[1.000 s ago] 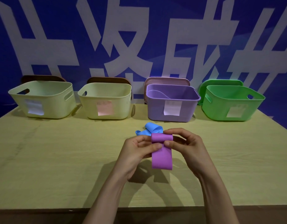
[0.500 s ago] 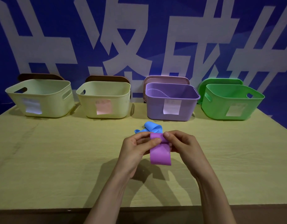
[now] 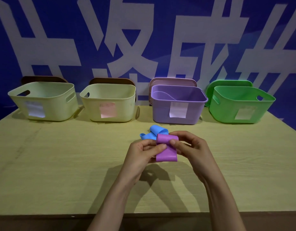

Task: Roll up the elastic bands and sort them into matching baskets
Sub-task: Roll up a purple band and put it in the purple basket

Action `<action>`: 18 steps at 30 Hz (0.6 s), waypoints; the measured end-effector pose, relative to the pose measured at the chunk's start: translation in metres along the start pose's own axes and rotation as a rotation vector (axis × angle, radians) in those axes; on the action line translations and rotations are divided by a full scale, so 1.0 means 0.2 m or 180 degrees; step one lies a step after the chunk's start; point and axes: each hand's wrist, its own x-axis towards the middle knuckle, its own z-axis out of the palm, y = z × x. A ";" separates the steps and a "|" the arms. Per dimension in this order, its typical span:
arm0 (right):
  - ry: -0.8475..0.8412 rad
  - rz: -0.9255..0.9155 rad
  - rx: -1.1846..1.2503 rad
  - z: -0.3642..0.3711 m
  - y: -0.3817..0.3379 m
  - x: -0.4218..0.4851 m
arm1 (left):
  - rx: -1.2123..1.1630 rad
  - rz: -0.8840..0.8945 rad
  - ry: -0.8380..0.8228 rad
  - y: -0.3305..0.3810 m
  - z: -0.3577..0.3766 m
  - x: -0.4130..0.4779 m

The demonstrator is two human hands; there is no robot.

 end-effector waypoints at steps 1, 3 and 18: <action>-0.0043 -0.0008 -0.0031 -0.01 -0.01 0.00 | -0.0010 0.0009 -0.0002 0.00 0.00 0.00; -0.0077 -0.0018 -0.0103 -0.02 -0.01 -0.01 | -0.0008 0.0045 -0.0016 -0.01 0.00 0.01; -0.0039 0.0514 -0.0238 -0.02 0.00 0.01 | -0.0018 0.0210 -0.0019 0.01 0.02 0.00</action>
